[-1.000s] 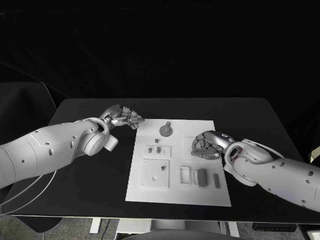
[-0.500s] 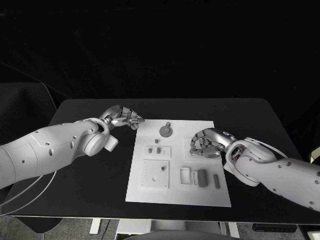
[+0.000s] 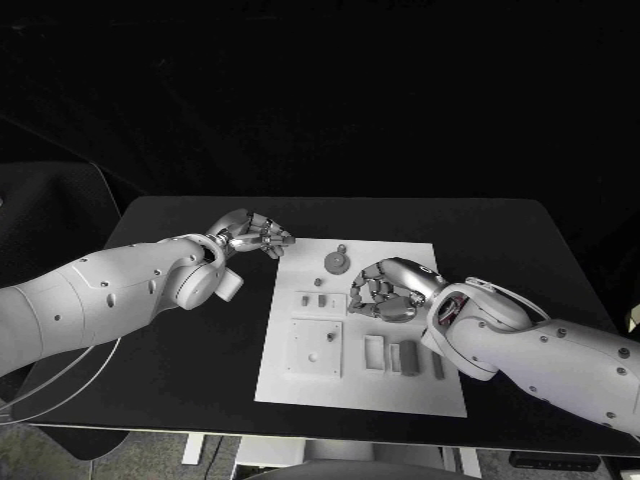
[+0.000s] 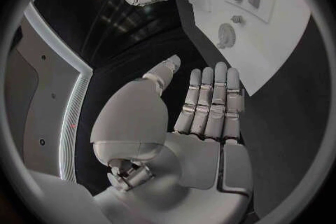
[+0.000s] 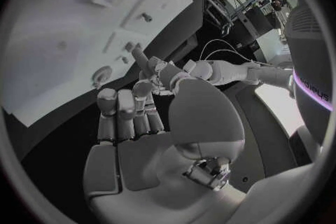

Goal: Assemble the parts on the task board

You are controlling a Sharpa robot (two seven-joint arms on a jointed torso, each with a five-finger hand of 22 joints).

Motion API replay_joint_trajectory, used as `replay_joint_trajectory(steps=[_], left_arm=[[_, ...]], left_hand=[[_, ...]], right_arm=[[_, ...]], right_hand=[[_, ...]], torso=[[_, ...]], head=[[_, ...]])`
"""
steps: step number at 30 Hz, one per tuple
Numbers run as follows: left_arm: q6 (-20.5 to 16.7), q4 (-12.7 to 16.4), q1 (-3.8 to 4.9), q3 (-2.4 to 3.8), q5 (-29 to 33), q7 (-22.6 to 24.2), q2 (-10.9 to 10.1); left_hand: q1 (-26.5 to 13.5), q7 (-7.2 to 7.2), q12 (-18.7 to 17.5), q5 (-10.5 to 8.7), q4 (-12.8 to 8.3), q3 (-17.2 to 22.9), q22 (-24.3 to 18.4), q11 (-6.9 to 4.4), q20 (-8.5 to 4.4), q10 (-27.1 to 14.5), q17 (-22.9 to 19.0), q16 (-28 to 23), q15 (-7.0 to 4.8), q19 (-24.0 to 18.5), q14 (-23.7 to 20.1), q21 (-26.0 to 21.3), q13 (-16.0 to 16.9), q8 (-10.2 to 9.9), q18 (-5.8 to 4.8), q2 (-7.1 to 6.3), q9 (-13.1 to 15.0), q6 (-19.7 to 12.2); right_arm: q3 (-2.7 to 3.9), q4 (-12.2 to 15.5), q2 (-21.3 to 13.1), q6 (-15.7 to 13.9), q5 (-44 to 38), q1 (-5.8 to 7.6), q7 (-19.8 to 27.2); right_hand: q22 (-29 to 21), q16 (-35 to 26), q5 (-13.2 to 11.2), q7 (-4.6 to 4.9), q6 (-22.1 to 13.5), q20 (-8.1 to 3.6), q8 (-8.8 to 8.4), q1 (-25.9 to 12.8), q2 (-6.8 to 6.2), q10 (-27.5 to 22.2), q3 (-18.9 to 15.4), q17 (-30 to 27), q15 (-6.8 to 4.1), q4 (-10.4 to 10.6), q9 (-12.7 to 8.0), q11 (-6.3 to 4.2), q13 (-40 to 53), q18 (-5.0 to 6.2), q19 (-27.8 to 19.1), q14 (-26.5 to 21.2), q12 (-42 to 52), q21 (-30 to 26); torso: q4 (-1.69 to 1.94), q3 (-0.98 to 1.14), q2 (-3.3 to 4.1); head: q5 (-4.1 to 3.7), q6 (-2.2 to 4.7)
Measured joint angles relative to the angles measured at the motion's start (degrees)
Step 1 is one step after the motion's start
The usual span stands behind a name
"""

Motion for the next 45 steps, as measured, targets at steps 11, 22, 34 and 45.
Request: replay_joint_trajectory(steps=[11,22,34,45], left_arm=[[-0.1,0.0,0.00,0.00,0.0,0.1,0.2],[-0.2,0.1,0.01,0.01,0.0,0.1,0.4],[-0.3,0.2,0.01,0.01,0.0,0.1,0.5],[-0.3,0.2,0.01,0.01,0.0,0.1,0.5]], left_hand=[[0.0,0.00,0.0,0.00,0.0,0.0,0.0,0.00,0.00,0.0,0.0,0.0,0.00,0.0,0.0,0.0,0.0,0.0,-0.01,0.00,0.0,0.0],[0.0,0.00,0.0,0.00,0.0,0.0,0.0,0.00,0.00,0.0,0.0,0.0,0.00,0.0,0.0,0.0,0.0,0.0,-0.01,0.00,0.0,0.0],[0.0,0.00,0.0,0.00,0.0,0.0,0.0,0.00,0.00,0.0,0.0,0.0,0.00,0.0,0.0,0.0,0.0,0.0,-0.01,0.00,0.0,0.0],[0.0,0.00,0.0,0.00,0.0,0.0,0.0,0.00,0.00,0.0,0.0,-0.2,0.00,0.0,0.0,0.0,0.0,0.0,-0.01,0.00,0.0,0.0]], right_arm=[[-1.89,-1.6,6.4,1.6,0.0,-0.01,0.8],[-4.19,-4.2,9.1,3.3,-1.3,-0.27,1.2],[-5.28,-7.0,11.1,4.3,-2.8,-2.13,1.3],[-5.37,-7.9,11.6,4.8,-3.9,-2.22,1.3]], right_hand=[[0.0,0.0,0.0,0.00,0.0,0.01,0.00,0.0,0.00,0.0,0.0,0.0,0.02,0.0,0.0,0.00,0.0,0.01,0.0,0.0,0.0,0.0],[0.0,0.0,0.0,0.00,0.0,0.01,0.00,0.0,-0.01,0.0,0.2,0.0,0.05,0.2,0.0,0.00,-0.1,0.03,0.0,0.0,0.0,0.0],[0.0,0.0,-0.1,0.00,0.0,0.01,0.00,-0.2,-0.25,0.0,0.2,0.0,0.10,0.2,0.0,0.00,-0.1,0.11,0.0,0.1,0.0,0.0],[0.0,0.0,-0.1,-0.01,0.0,0.02,0.00,-0.4,-0.45,0.0,0.5,0.0,0.11,0.2,0.0,0.00,-0.2,0.16,0.0,0.1,0.0,0.0]], torso=[[0.07,-0.07,0.05],[0.07,-0.09,0.06],[0.08,-0.01,0.05],[0.05,0.00,0.04]], head=[[0.73,-0.18],[1.36,-0.51],[1.92,-1.05],[2.20,-1.40]])
